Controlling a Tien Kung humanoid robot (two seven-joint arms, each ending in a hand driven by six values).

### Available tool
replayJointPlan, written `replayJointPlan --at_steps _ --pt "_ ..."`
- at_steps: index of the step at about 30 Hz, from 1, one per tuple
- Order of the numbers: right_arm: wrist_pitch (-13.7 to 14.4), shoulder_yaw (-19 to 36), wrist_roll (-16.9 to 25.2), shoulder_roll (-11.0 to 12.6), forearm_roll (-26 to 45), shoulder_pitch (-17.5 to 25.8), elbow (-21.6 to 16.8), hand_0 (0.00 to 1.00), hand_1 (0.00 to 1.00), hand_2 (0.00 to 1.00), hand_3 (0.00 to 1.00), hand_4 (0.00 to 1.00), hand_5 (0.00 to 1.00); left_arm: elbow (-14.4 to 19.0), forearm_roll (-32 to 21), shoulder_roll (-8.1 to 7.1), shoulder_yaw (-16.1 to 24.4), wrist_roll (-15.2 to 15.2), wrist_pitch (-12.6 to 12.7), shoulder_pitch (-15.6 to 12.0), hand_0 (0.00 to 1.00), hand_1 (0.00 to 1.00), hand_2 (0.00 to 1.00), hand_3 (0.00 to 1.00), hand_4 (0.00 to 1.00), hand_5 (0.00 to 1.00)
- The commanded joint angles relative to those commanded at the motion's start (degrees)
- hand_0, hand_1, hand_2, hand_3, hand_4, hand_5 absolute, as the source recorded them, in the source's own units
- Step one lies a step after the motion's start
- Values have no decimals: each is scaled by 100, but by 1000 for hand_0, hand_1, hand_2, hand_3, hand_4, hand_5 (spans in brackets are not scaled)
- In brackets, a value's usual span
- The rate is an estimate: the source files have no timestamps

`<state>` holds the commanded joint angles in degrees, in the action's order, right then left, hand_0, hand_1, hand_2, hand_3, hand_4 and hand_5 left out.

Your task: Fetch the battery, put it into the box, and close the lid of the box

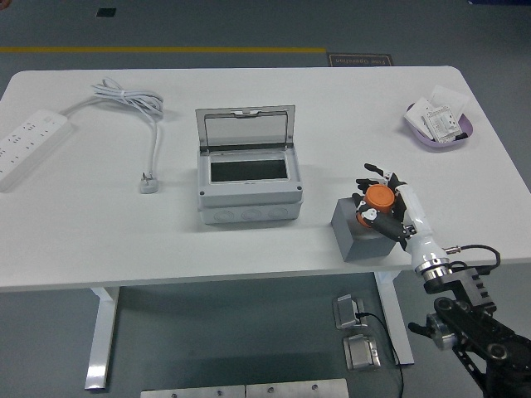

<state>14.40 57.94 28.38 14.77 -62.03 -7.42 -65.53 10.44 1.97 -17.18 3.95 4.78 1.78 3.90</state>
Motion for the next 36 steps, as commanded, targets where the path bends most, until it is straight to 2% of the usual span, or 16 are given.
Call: replayJointPlan --at_steps 1,2,7,8,13,14,19,20,25,26,36 --pt "6 -6 -4 0 -2 -3 0 431 530 541 706 488 2 0 1 -1 1 -1 1 1 625 689 615 605 642 156" --pt "9 -9 -8 0 -3 -5 1 352 440 499 679 415 2 0 2 -1 2 -1 2 1 625 691 618 606 642 153" --pt "40 -50 -20 0 17 -49 20 352 440 499 679 415 2 0 22 -7 14 -5 12 9 625 691 618 606 642 153" --pt "46 -55 -16 -2 21 -62 27 329 408 464 659 335 2 0 22 -9 14 -6 14 10 624 691 620 606 642 151" --pt "96 -69 16 -6 8 -133 47 329 408 464 659 335 2 -3 66 -19 43 -2 27 20 624 691 620 606 642 151" --pt "104 -70 18 -7 -5 -145 47 327 385 411 643 240 2 -3 68 -22 42 -6 32 22 624 692 623 607 643 150" --pt "114 -70 3 -10 -71 -179 56 327 385 411 643 240 2 -6 95 -37 48 -18 60 31 624 692 623 607 643 150" --pt "117 -70 1 -8 -80 -182 55 198 316 382 573 168 2 -7 105 -39 52 -19 65 32 624 693 628 608 645 148" --pt "175 -80 -33 6 -115 -220 33 198 316 382 573 168 2 -12 222 -45 146 -3 84 32 624 693 628 608 645 148" --pt "196 -88 -46 7 -125 -237 30 68 239 366 404 110 2 -12 289 -46 209 7 87 31 626 696 641 609 647 150" --pt "315 -213 -130 37 -132 -515 58 49 223 365 412 94 2 -13 670 -52 534 67 94 38 626 702 652 610 655 158"
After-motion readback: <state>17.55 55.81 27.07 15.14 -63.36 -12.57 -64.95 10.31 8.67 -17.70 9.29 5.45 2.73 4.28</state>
